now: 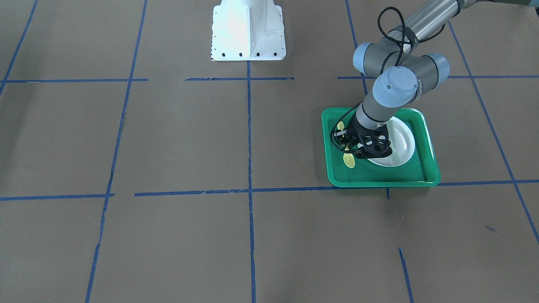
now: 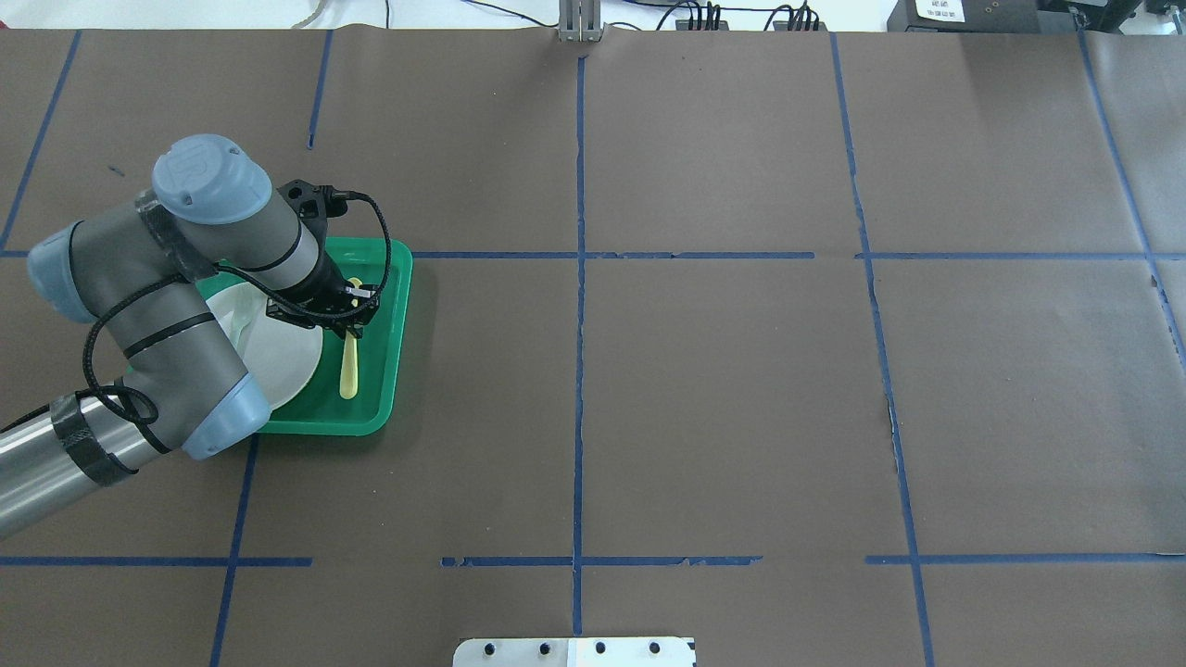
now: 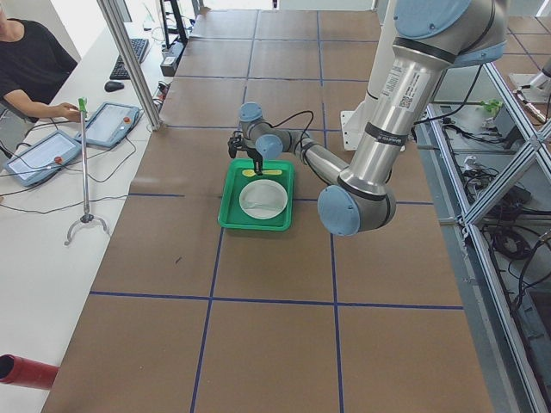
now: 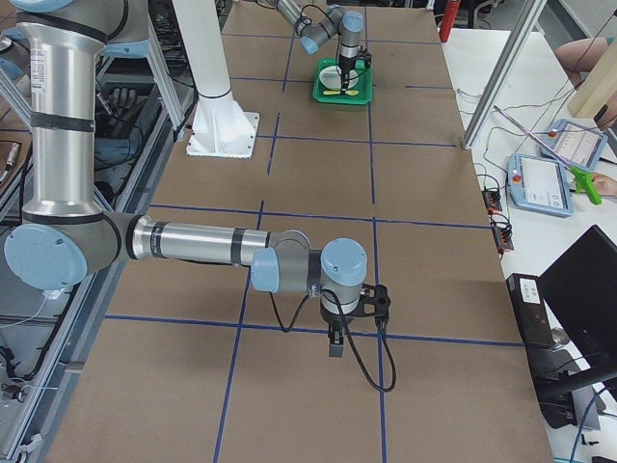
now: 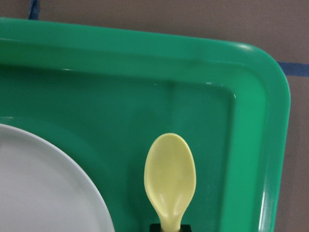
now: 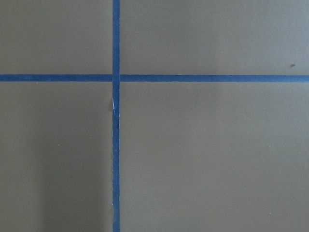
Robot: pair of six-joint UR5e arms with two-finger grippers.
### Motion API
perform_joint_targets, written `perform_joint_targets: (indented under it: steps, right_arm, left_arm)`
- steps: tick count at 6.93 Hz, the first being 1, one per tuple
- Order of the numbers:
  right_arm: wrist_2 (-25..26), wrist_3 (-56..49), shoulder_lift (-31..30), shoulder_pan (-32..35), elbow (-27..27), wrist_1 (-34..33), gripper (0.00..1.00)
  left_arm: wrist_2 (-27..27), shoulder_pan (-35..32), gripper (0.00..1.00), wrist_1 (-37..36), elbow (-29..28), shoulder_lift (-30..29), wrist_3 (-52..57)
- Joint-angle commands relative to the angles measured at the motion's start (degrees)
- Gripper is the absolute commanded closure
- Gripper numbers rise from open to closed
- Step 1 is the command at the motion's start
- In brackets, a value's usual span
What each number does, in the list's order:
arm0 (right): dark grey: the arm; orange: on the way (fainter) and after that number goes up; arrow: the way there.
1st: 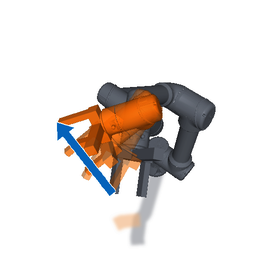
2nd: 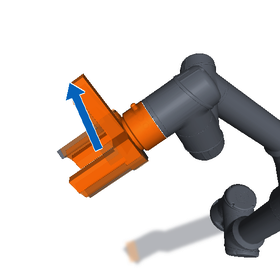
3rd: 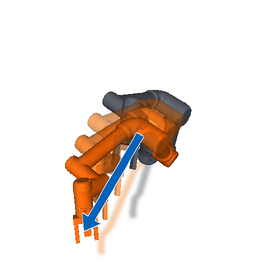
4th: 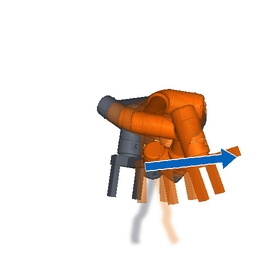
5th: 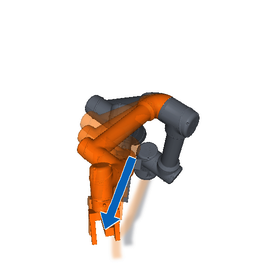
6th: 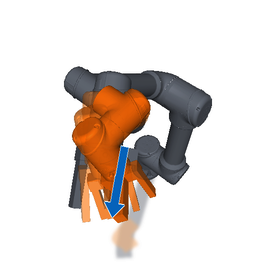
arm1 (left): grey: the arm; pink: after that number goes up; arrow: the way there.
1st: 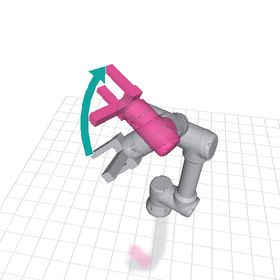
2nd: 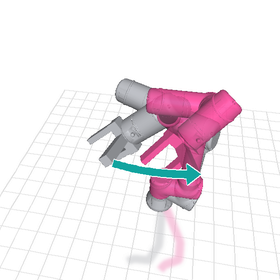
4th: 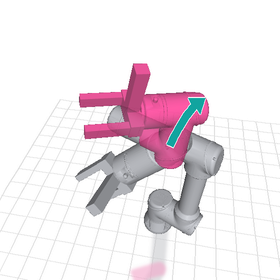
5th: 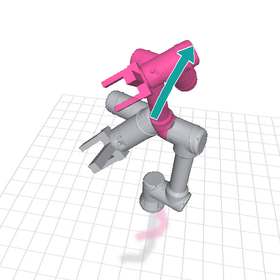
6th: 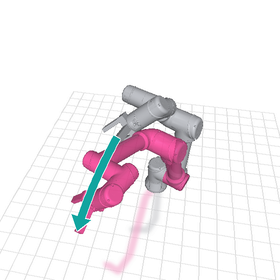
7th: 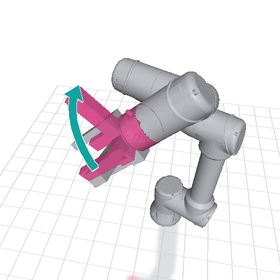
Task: Place spoon
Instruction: 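Carry the yellow spoon off the plate onto the tray beside it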
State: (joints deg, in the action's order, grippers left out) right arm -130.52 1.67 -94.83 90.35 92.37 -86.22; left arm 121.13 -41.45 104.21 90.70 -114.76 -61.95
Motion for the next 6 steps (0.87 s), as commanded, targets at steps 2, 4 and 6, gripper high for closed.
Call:
perform_joint_targets:
  steps: [2, 4, 6]
  right_arm:
    - [0.1, 0.0, 0.0, 0.0, 0.0, 0.0, 0.00]
    - [0.0, 0.0, 0.0, 0.0, 0.0, 0.0, 0.00]
    - [0.0, 0.0, 0.0, 0.0, 0.0, 0.0, 0.00]
  left_arm:
    - [-0.2, 0.4, 1.00, 1.2, -1.0, 0.0, 0.2]
    - [-0.2, 0.4, 0.73, 1.6, -0.9, 0.0, 0.3]
    - [-0.2, 0.4, 0.60, 2.0, -1.1, 0.0, 0.2]
